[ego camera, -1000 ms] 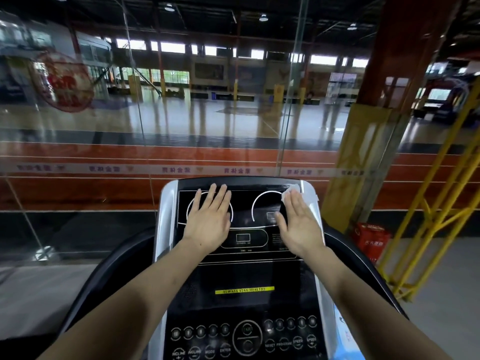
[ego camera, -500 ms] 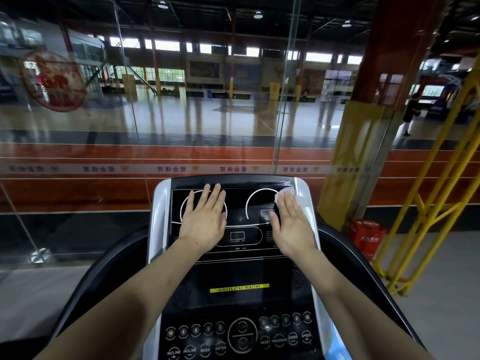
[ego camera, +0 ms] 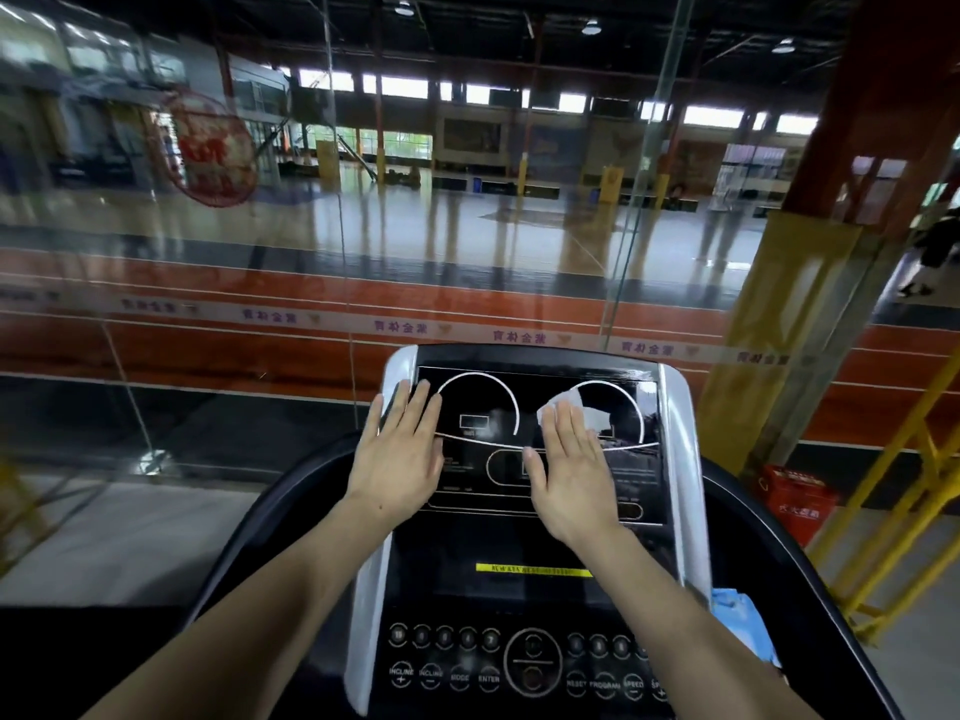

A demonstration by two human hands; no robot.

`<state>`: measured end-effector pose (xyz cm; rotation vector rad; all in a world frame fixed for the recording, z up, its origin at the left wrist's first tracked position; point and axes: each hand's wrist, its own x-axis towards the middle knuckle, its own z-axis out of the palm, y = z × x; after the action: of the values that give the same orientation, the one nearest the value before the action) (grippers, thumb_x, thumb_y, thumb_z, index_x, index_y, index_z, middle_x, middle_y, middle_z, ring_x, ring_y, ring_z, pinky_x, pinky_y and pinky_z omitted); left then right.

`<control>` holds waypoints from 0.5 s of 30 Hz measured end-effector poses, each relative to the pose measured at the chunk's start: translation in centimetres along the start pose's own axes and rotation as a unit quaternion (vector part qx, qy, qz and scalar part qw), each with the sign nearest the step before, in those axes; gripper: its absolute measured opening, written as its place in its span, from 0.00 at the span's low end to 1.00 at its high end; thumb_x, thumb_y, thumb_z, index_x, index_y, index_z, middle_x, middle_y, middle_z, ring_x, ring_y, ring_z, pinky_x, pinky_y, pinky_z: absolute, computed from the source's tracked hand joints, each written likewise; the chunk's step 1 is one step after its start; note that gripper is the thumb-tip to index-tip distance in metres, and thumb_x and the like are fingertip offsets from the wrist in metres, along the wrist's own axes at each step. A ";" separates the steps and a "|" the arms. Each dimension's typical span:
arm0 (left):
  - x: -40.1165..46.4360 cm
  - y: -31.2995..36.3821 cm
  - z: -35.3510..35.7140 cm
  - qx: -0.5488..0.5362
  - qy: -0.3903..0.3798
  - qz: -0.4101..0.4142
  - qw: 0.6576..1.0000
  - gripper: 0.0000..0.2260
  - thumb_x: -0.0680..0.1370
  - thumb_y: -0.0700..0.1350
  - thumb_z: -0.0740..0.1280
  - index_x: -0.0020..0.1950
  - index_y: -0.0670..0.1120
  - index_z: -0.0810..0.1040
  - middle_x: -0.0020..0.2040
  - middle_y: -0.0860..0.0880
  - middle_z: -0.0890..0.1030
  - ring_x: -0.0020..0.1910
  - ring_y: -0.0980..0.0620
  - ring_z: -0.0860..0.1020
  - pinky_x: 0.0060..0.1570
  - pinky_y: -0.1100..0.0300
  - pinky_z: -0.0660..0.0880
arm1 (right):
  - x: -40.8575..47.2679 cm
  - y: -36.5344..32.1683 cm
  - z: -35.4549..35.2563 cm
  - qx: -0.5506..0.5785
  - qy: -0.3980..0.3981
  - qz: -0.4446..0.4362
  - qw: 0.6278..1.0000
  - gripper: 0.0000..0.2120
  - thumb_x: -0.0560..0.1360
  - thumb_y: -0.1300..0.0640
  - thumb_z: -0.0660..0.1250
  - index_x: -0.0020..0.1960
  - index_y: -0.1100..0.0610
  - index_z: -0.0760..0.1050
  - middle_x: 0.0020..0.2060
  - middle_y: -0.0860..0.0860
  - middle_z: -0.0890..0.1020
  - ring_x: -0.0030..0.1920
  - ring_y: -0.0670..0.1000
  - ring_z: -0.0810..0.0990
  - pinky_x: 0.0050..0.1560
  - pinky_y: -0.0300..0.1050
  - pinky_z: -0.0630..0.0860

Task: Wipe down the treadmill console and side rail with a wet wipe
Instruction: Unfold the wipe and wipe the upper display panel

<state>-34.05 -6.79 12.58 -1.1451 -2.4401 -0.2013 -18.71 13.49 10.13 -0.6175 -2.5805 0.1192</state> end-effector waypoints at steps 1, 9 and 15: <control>-0.4 -0.8 0.0 0.005 -0.002 -0.008 1.000 0.29 0.85 0.54 0.50 0.84 0.44 0.57 0.85 0.45 0.56 0.85 0.44 0.49 0.82 0.40 0.51 | 0.3 -1.1 0.3 -0.002 -0.005 -0.014 1.000 0.35 0.83 0.37 0.36 0.85 0.54 0.43 0.84 0.51 0.41 0.83 0.48 0.34 0.84 0.50 0.39; -2.5 -3.6 0.1 0.023 -0.014 -0.019 0.999 0.30 0.84 0.55 0.45 0.83 0.42 0.57 0.85 0.46 0.54 0.84 0.45 0.52 0.81 0.40 0.54 | 2.8 -8.9 1.9 -0.001 -0.043 -0.122 0.992 0.35 0.82 0.39 0.35 0.85 0.53 0.46 0.84 0.49 0.44 0.83 0.48 0.37 0.84 0.50 0.39; -2.9 -3.9 0.1 0.033 -0.033 -0.014 0.999 0.33 0.80 0.54 0.42 0.85 0.44 0.52 0.85 0.48 0.49 0.84 0.44 0.49 0.81 0.38 0.51 | 2.3 -7.1 1.1 -0.033 -0.057 -0.184 0.981 0.35 0.82 0.39 0.36 0.85 0.51 0.50 0.84 0.47 0.48 0.83 0.45 0.41 0.84 0.50 0.44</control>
<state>-35.45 -11.31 11.42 -1.1049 -2.5022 -0.0915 -23.95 8.17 11.52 -0.1506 -2.7697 -0.0566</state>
